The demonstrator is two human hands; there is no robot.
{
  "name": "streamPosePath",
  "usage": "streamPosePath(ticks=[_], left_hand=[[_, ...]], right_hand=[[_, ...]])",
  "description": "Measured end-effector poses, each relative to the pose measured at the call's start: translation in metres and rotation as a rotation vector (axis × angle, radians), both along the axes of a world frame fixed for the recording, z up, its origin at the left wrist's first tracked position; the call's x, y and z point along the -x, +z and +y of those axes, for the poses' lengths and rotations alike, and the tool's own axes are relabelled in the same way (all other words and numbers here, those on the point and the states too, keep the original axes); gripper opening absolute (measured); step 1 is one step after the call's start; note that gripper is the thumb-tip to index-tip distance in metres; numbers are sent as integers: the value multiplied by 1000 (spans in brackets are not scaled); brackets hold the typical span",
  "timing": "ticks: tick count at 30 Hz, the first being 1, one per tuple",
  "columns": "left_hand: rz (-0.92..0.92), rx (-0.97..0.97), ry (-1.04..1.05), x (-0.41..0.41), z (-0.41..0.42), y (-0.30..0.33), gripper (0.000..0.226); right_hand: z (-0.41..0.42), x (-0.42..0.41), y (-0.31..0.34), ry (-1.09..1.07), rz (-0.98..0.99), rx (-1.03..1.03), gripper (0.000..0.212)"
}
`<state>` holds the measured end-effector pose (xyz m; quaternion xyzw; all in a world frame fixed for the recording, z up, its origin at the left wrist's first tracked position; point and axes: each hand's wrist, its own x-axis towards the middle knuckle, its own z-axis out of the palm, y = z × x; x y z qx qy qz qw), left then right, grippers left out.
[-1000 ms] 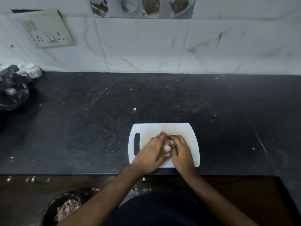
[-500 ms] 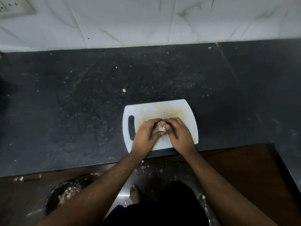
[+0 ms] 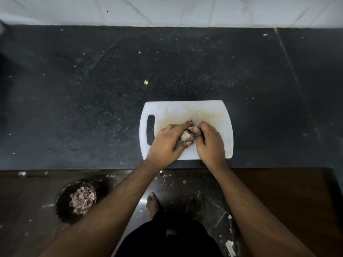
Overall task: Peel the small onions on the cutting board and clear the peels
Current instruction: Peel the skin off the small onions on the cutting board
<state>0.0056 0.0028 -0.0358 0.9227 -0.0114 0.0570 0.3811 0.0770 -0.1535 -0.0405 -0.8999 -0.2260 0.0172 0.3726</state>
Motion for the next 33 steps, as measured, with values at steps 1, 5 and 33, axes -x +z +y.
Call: streamPosePath(ticks=[1, 5, 33], left_hand=[[-3, -6, 2, 0, 0, -2, 57], [-13, 28, 46, 1, -1, -5, 55], [-16, 168, 279, 4, -5, 3, 44]], right_hand=[[1, 0, -1, 0, -13, -6, 18], [4, -1, -4, -122, 7, -124, 18], [-2, 16, 4, 40, 38, -142, 18]])
